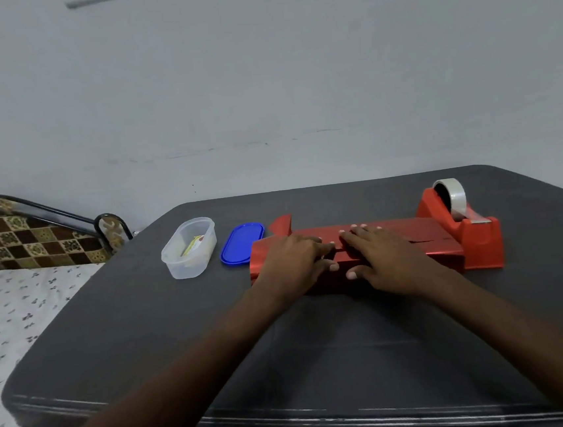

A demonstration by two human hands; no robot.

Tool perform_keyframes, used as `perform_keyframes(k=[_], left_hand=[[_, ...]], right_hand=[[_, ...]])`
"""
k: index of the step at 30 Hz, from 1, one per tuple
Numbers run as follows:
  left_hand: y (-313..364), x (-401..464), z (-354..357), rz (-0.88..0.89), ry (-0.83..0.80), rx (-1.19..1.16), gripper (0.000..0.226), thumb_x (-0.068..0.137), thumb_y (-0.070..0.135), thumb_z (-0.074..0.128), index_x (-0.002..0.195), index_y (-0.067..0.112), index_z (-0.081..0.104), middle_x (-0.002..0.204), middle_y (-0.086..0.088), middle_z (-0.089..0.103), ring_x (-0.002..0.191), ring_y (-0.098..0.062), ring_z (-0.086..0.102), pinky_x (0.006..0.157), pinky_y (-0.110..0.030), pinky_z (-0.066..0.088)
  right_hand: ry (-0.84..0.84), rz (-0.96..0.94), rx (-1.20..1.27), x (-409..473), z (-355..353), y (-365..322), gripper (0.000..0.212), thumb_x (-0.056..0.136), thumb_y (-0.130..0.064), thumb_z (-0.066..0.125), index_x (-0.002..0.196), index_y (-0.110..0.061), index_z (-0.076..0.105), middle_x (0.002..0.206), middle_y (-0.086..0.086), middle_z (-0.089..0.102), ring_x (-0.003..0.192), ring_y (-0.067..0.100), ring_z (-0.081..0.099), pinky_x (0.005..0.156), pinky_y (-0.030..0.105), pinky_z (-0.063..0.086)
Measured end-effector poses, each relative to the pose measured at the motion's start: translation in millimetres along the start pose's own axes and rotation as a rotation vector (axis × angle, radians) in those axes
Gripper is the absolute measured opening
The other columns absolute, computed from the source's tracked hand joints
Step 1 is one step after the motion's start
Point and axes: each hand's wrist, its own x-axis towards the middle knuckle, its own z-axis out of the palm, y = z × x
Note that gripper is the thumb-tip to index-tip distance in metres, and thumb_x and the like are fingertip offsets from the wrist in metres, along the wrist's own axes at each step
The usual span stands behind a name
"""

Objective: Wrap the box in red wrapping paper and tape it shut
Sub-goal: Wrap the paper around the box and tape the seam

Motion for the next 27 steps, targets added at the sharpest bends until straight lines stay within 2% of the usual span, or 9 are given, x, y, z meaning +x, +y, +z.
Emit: perform_keyframes(k=[4,5,7,9,11,15,19,23,27], left_hand=[[-19.9,2.7,-23.9,-0.194,0.143,-0.424,0.031,0.091,0.049,0.06,0.095,0.023,0.077,0.075,0.007,0.071,0.071,0.0,0.06,0.065,-0.018,0.044],[-30.6,8.2,-31.3,-0.232,0.212,-0.486,0.03,0.093,0.043,0.06,0.092,0.018,0.077,0.069,0.004,0.069,0.063,0.001,0.057,0.062,-0.017,0.042],[-62.1,24.2,-38.4,-0.322,0.274,-0.583,0.019,0.093,0.023,0.058,0.097,0.017,0.076,0.081,0.004,0.073,0.077,-0.002,0.063,0.074,-0.018,0.047],[-94.9,37.5,-35.8,-0.412,0.152,-0.739,0.035,0.09,-0.006,0.051,0.112,0.014,0.07,0.105,0.0,0.071,0.102,-0.011,0.063,0.089,-0.025,0.05],[-115.8,45.3,-26.9,-0.513,-0.092,-0.855,0.052,0.086,-0.02,0.042,0.125,0.01,0.06,0.12,-0.009,0.062,0.112,-0.018,0.057,0.092,-0.03,0.05],[-123.9,54.6,-3.6,-0.544,-0.33,-1.074,0.046,0.089,-0.02,0.046,0.12,0.011,0.06,0.109,-0.002,0.065,0.094,-0.012,0.06,0.086,-0.027,0.049],[-132.2,58.6,14.9,-0.458,-0.217,-0.951,0.022,0.08,-0.004,0.07,0.1,0.005,0.073,0.096,-0.014,0.072,0.088,-0.018,0.063,0.087,-0.035,0.048],[-137.7,42.6,9.9,-0.45,0.033,-0.863,0.017,0.077,-0.012,0.072,0.089,0.0,0.075,0.067,0.005,0.073,0.067,-0.004,0.066,0.07,-0.017,0.054],[-131.8,17.9,4.3,-0.427,0.092,-0.762,0.015,0.08,-0.014,0.068,0.091,-0.004,0.074,0.06,0.018,0.069,0.061,0.005,0.066,0.064,-0.008,0.05]], right_hand=[[0.08,-0.029,-0.069,-3.1,16.7,4.9,0.079,0.099,-0.056,0.043,0.16,-0.023,0.006,0.167,0.006,0.012,0.154,0.024,0.01,0.126,0.04,0.009],[0.103,-0.039,-0.078,-3.5,18.5,5.5,0.078,0.099,-0.056,0.042,0.16,-0.022,0.007,0.167,0.007,0.014,0.154,0.024,0.011,0.126,0.04,0.009],[0.139,-0.049,-0.084,-3.6,20.6,5.6,0.077,0.099,-0.056,0.041,0.16,-0.02,0.01,0.166,0.008,0.016,0.154,0.024,0.013,0.125,0.039,0.009],[0.154,-0.052,-0.099,-3.8,21.3,4.6,0.077,0.1,-0.056,0.041,0.16,-0.02,0.011,0.166,0.008,0.017,0.154,0.024,0.014,0.125,0.038,0.009],[0.163,-0.054,-0.099,-3.4,21.5,4.5,0.076,0.1,-0.056,0.041,0.16,-0.021,0.011,0.166,0.008,0.018,0.153,0.024,0.014,0.125,0.038,0.009],[0.191,-0.061,-0.075,-4.7,23.5,5.8,0.075,0.099,-0.054,0.045,0.159,-0.019,0.017,0.165,0.01,0.023,0.152,0.026,0.019,0.124,0.039,0.011],[0.214,-0.061,-0.081,-4.1,27.0,7.9,0.074,0.097,-0.053,0.05,0.158,-0.017,0.025,0.161,0.011,0.031,0.15,0.028,0.027,0.123,0.041,0.017],[0.23,-0.058,-0.089,-4.5,29.1,8.6,0.074,0.095,-0.054,0.046,0.156,-0.015,0.032,0.158,0.014,0.038,0.146,0.031,0.034,0.121,0.044,0.023],[0.241,-0.061,-0.075,-5.3,28.9,8.0,0.074,0.097,-0.051,0.052,0.157,-0.016,0.029,0.16,0.012,0.034,0.148,0.029,0.03,0.122,0.043,0.02]])
